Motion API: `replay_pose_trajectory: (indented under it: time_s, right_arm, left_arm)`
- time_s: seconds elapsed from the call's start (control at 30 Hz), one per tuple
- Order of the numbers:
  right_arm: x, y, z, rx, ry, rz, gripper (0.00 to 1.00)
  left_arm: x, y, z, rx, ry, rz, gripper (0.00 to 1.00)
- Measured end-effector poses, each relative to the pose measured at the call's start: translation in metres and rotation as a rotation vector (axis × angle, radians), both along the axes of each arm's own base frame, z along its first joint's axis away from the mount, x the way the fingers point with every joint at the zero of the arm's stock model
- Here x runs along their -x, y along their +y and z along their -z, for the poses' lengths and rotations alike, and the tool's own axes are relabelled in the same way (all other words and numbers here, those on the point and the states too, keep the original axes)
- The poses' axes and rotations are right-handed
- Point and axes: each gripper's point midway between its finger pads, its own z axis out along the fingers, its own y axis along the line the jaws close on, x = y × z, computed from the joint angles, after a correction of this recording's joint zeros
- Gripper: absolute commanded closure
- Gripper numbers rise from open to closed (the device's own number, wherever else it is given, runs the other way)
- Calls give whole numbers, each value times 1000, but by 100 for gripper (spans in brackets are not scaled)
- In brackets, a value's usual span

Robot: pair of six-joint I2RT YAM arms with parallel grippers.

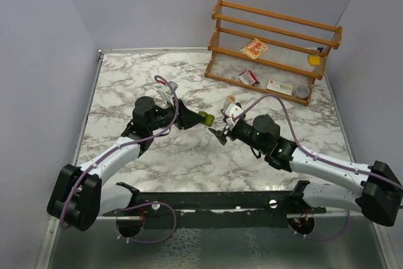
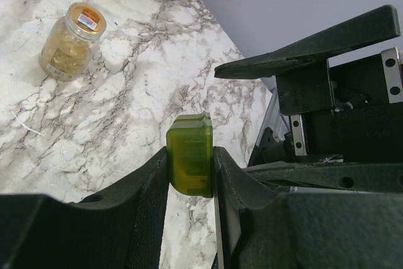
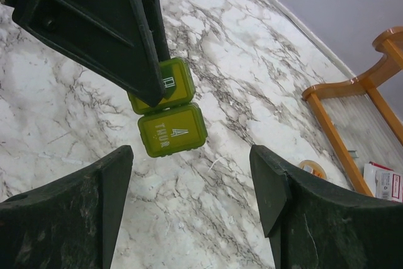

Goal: Sort the pills into containers

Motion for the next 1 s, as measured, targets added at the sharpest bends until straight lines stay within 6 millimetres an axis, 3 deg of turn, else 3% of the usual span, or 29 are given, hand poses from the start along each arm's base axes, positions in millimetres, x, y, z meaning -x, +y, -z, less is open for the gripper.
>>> replay_pose_trajectory:
  time_s: [0.3,0.8,0.9,1.0]
  right_arm:
    - [-1,9,19,43,17,-16,27]
    - [-9,18,23,67,-7,-11,32]
    - [-11,20,23,71,-14,-6,36]
    - [-14,20,22,70,-23,6,48]
  left_arm:
    - [0,0,0,1,3,-1,100]
    - [0,0,3,-3,14,-1,100]
    - [0,0,3,-4,15,0,100]
    - [0,0,3,-3,17,0,100]
